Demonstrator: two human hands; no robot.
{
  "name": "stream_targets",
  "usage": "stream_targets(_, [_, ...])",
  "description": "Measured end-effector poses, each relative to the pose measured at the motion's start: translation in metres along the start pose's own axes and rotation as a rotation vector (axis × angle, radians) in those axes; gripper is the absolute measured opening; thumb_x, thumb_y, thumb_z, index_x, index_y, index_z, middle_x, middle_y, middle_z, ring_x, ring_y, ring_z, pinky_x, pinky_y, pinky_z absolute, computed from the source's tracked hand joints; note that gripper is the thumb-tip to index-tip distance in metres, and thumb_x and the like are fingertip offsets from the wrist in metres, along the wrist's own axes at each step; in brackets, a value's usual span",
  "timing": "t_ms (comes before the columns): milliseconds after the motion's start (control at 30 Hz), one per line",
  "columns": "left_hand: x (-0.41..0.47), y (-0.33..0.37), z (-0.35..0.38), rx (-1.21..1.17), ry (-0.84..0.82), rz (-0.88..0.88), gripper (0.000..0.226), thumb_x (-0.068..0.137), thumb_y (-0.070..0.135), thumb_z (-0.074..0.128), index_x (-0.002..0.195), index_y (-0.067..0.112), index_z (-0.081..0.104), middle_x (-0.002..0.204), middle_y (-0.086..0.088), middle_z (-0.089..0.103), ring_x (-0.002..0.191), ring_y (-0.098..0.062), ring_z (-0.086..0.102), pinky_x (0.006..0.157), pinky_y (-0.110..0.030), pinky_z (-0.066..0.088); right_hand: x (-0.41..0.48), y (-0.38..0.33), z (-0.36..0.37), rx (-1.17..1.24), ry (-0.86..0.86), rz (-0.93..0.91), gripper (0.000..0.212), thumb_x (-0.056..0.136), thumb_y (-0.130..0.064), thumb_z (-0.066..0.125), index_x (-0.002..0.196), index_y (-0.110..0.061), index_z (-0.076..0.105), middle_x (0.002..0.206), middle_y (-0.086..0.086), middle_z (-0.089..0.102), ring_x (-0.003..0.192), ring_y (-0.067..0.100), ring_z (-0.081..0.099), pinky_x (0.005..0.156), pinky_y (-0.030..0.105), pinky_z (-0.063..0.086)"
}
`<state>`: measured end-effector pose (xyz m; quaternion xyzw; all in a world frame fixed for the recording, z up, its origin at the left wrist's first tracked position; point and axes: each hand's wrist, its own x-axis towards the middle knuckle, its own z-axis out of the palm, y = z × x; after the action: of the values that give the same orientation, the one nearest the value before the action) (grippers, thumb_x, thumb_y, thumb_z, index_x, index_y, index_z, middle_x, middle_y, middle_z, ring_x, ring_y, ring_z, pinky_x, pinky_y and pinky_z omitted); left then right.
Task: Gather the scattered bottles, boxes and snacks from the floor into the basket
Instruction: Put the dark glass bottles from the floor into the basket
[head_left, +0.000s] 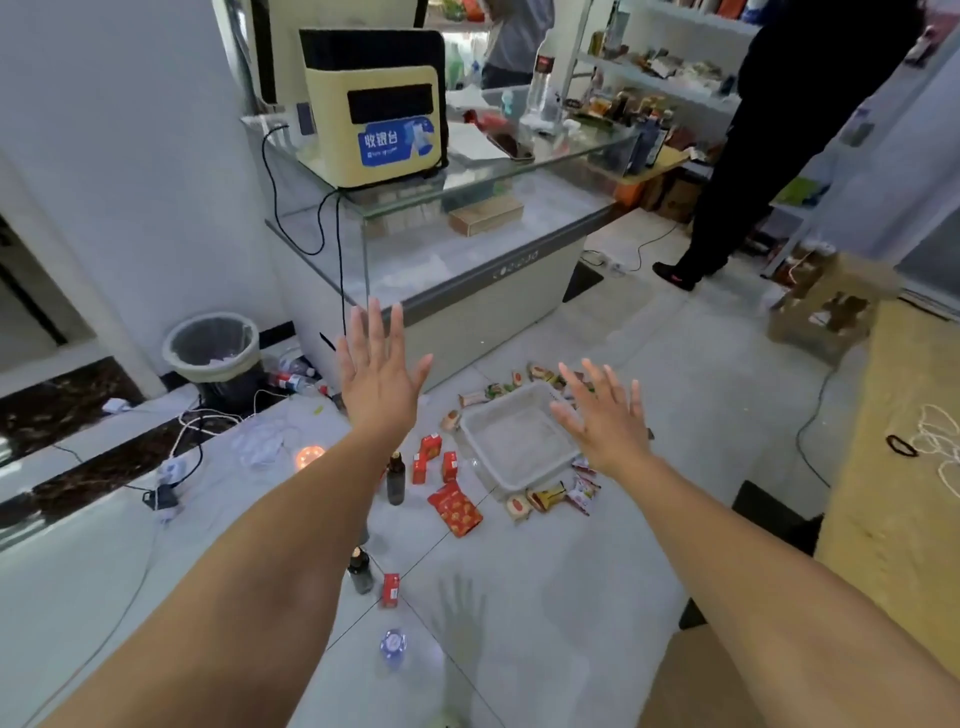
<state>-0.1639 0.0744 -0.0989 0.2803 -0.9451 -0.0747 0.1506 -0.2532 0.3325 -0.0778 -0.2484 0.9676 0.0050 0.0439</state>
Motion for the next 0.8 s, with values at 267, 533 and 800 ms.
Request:
stream_targets(267, [0.033,0.027,0.022,0.072,0.048,-0.15,0.071,0.097,0.056,0.017,0.15,0.023,-0.016,0.158,-0.004,-0.022,0.144,-0.022,-0.022,0.117,-0.041,-0.013,0.097,0.051,-0.004,-0.033,-0.01,-0.174,0.061,0.094,-0.06,0.016,0.149,-0.039,0.001,0.16,-0.001,-0.001,0.147,0.022,-0.007,0.117,0.049,-0.009])
stream_targets(533, [0.018,0.027,0.039,0.141,0.075,-0.463,0.073,0.094,0.06,0.015,0.15,0.023,-0.015,0.158,-0.003,-0.019,0.146,-0.022,-0.018,0.117,-0.041,-0.012,0.203,0.04,-0.008,-0.074,-0.042,-0.465,0.059,0.096,-0.056,0.021,0.15,-0.038,0.003,0.16,-0.004,0.0,0.147,0.02,-0.005,0.116,0.046,-0.01])
stream_targets(800, [-0.029,-0.017,0.047,0.228,0.067,-0.731,0.075,0.092,0.062,0.014,0.151,0.022,-0.01,0.159,-0.002,-0.017,0.145,-0.021,-0.019,0.116,-0.04,-0.014,0.238,-0.033,0.032,-0.058,-0.158,-0.735,0.06,0.095,-0.057,0.022,0.149,-0.038,0.004,0.16,-0.003,0.001,0.147,0.021,-0.004,0.117,0.048,-0.008])
